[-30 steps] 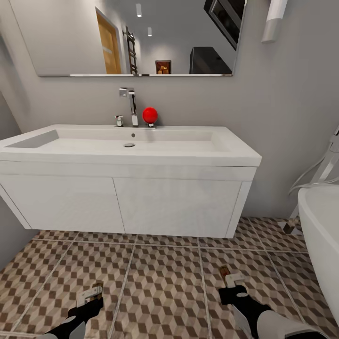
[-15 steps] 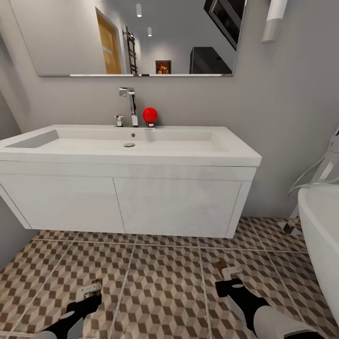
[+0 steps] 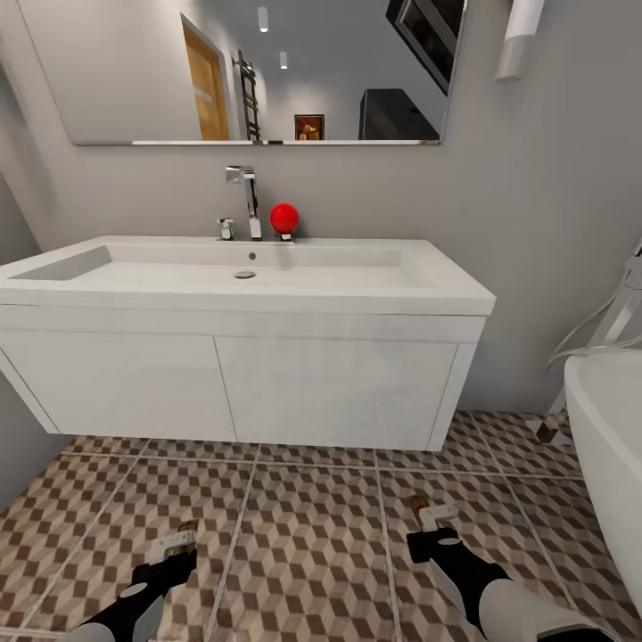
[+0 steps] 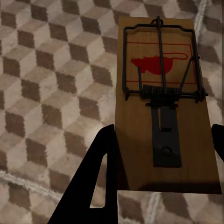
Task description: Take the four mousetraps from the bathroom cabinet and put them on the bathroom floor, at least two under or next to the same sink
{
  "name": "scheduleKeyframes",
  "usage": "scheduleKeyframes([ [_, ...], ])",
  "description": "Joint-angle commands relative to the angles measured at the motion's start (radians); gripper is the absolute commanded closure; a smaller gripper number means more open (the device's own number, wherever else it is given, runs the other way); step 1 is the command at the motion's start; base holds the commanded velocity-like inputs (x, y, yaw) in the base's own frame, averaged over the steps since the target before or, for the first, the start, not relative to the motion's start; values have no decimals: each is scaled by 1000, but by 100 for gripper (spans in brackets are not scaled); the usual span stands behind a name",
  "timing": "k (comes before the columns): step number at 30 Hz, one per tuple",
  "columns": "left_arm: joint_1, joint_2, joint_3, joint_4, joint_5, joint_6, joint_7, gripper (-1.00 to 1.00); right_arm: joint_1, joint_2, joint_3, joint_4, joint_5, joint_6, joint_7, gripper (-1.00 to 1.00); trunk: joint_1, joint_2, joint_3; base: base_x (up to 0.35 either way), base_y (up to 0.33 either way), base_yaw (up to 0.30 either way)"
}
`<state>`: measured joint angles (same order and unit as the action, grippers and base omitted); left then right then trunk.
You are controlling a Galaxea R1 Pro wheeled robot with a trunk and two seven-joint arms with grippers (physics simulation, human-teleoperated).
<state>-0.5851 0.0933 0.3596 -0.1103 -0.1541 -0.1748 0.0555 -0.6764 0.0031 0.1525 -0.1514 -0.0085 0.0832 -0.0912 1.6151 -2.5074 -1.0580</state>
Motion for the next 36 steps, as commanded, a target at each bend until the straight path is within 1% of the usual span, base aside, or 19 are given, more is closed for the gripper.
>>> scheduleKeyframes([
  [1, -1, 0, 5, 2, -12, -4, 5, 100, 0, 0, 8, -2, -2, 7, -5, 100, 0, 0, -1, 0, 0, 0],
  [3, -1, -1, 6, 1, -12, -4, 7, 100, 0, -1, 8, -2, -2, 7, -5, 100, 0, 0, -1, 0, 0, 0],
  [33, -1, -1, 7, 1, -12, -5, 10, 100, 0, -2, 9, -2, 2, 7, 10, 100, 13, -7, -117, 0, 0, 0],
  [36, -1, 0, 7, 1, -12, -5, 10, 100, 0, -2, 9, -2, 2, 6, 10, 100, 13, -7, -117, 0, 0, 0],
])
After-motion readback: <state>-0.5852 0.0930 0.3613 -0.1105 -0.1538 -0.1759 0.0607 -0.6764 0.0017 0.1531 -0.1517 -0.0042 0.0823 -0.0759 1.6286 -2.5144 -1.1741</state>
